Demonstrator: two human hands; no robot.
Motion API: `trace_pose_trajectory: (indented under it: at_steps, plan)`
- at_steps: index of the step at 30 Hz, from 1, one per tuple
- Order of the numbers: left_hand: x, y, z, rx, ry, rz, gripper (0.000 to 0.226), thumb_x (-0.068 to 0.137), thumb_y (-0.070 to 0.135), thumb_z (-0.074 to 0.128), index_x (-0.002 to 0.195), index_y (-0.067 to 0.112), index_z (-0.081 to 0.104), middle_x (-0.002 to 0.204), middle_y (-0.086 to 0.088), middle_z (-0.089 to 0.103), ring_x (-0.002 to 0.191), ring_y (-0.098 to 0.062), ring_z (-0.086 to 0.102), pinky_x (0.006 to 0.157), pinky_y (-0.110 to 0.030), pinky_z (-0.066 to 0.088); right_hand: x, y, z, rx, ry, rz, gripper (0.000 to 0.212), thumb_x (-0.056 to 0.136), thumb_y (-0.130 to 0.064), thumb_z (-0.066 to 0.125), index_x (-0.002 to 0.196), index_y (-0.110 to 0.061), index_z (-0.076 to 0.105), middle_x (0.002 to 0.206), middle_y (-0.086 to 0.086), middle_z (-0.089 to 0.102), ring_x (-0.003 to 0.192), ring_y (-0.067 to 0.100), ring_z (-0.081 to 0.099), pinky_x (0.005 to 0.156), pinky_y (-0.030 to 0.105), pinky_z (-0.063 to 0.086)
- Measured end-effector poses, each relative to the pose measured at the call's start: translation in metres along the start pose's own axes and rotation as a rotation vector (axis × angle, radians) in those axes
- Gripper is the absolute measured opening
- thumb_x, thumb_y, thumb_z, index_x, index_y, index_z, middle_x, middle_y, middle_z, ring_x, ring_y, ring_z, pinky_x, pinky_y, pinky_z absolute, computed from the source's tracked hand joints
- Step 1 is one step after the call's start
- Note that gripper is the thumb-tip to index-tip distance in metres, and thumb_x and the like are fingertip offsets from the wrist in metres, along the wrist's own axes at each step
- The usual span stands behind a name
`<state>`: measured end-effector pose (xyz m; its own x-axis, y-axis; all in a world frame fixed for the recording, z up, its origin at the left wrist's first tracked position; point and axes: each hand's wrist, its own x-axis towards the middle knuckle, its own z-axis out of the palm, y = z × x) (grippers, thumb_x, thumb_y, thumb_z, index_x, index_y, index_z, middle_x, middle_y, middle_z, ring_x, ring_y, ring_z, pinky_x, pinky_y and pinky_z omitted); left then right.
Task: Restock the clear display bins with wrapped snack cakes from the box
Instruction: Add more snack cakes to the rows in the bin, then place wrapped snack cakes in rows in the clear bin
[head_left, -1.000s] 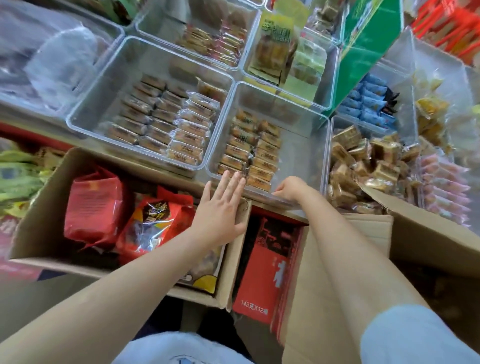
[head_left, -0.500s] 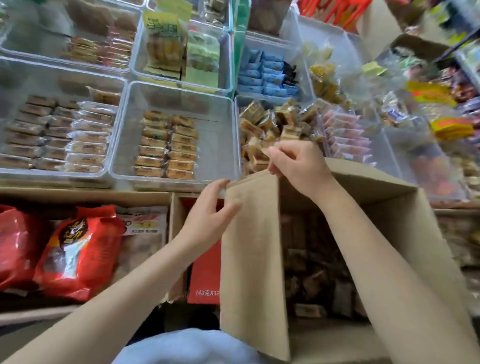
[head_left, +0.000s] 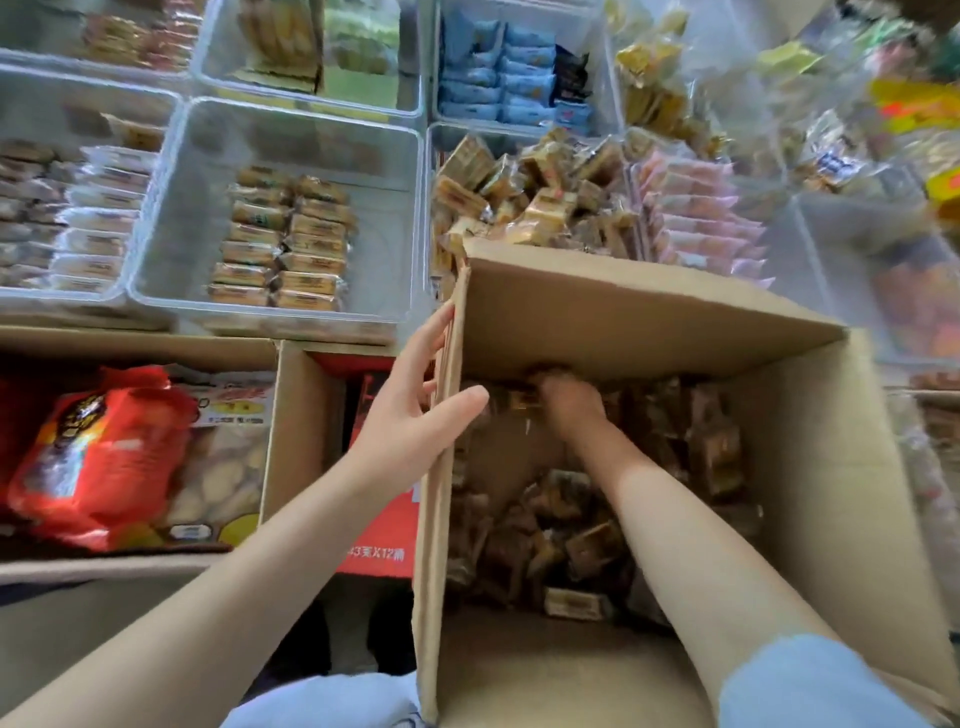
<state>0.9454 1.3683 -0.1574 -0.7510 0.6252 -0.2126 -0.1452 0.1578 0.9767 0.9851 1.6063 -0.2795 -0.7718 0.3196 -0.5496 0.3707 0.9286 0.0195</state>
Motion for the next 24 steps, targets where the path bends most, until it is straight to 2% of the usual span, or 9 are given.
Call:
trace_pose_trajectory:
  at_steps: [4,8,10,11,12,15,18,21,24]
  plan:
    - [-0.001,-0.002,-0.001,0.015,0.023,-0.014,0.073,0.087,0.032,0.062,0.151,0.051,0.031,0.151,0.027,0.042,0.141,0.005,0.035,0.113,-0.041,0.041,0.019,0.0,0.022,-0.014,-0.043,0.049,0.033,0.099,-0.018,0.052,0.131,-0.018,0.058,0.135,0.012,0.058,0.125,0.032,0.054,0.093,0.041,0.049]
    - [-0.003,0.0,0.002,0.002,0.024,-0.022,0.071,0.089,0.033,0.062,0.15,0.052,0.033,0.149,0.029,0.043,0.143,0.004,0.034,0.114,-0.041,0.04,0.014,0.011,0.019,0.124,-0.039,0.064,0.022,0.093,-0.023,0.061,0.113,-0.015,0.067,0.118,0.009,0.068,0.112,0.03,0.064,0.086,0.036,0.053]
    - [-0.003,-0.001,0.001,-0.018,0.011,-0.023,0.071,0.087,0.038,0.064,0.15,0.053,0.033,0.15,0.026,0.044,0.143,-0.002,0.037,0.114,-0.045,0.041,-0.002,0.016,0.001,0.414,-0.088,0.057,0.01,0.089,-0.024,0.066,0.085,-0.015,0.066,0.086,0.005,0.07,0.086,0.024,0.068,0.068,0.027,0.052]
    - [-0.003,-0.002,0.001,-0.03,0.006,-0.021,0.073,0.086,0.042,0.065,0.149,0.054,0.033,0.151,0.023,0.044,0.143,-0.006,0.038,0.114,-0.048,0.041,-0.015,0.018,-0.013,0.614,-0.12,0.058,0.017,0.09,-0.023,0.066,0.076,-0.014,0.064,0.072,0.003,0.067,0.072,0.022,0.066,0.058,0.024,0.049]
    - [-0.003,-0.003,0.0,-0.041,0.003,-0.02,0.074,0.084,0.044,0.066,0.149,0.055,0.033,0.151,0.022,0.045,0.144,-0.007,0.039,0.113,-0.05,0.041,-0.029,0.019,-0.028,0.801,-0.147,0.056,0.019,0.092,-0.023,0.064,0.075,-0.014,0.064,0.065,0.002,0.065,0.064,0.02,0.062,0.052,0.024,0.045]
    - [-0.002,-0.004,0.0,-0.068,0.002,-0.011,0.076,0.08,0.048,0.067,0.148,0.057,0.034,0.151,0.021,0.046,0.144,-0.003,0.037,0.113,-0.049,0.042,-0.073,0.026,-0.072,1.302,-0.217,-0.004,0.019,0.101,-0.021,0.052,0.099,-0.008,0.066,0.084,0.014,0.067,0.065,0.02,0.058,0.054,0.026,0.042]
    - [-0.001,-0.003,-0.001,-0.044,-0.002,-0.004,0.077,0.079,0.05,0.067,0.147,0.058,0.032,0.152,0.025,0.042,0.143,0.004,0.032,0.113,-0.045,0.042,-0.109,0.023,-0.116,1.604,-0.289,-0.276,0.033,0.102,-0.021,0.045,0.126,-0.002,0.057,0.104,0.015,0.067,0.078,0.019,0.062,0.06,0.025,0.051]
    - [0.001,-0.001,-0.013,0.015,-0.02,-0.003,0.069,0.083,0.054,0.067,0.145,0.057,0.038,0.153,0.023,0.042,0.141,0.005,0.034,0.112,-0.036,0.04,-0.124,0.001,-0.153,1.724,-0.332,-0.491,0.04,0.098,-0.018,0.045,0.138,-0.009,0.048,0.117,0.016,0.065,0.096,0.026,0.066,0.072,0.032,0.058]
    - [0.01,-0.005,-0.044,0.116,0.04,0.023,0.049,0.097,0.046,0.06,0.143,0.043,0.046,0.152,0.018,0.043,0.139,0.0,0.037,0.118,-0.037,0.033,-0.118,-0.037,-0.182,1.665,-0.233,-0.556,0.04,0.097,-0.013,0.051,0.137,-0.016,0.046,0.128,0.022,0.061,0.112,0.038,0.062,0.083,0.039,0.058]
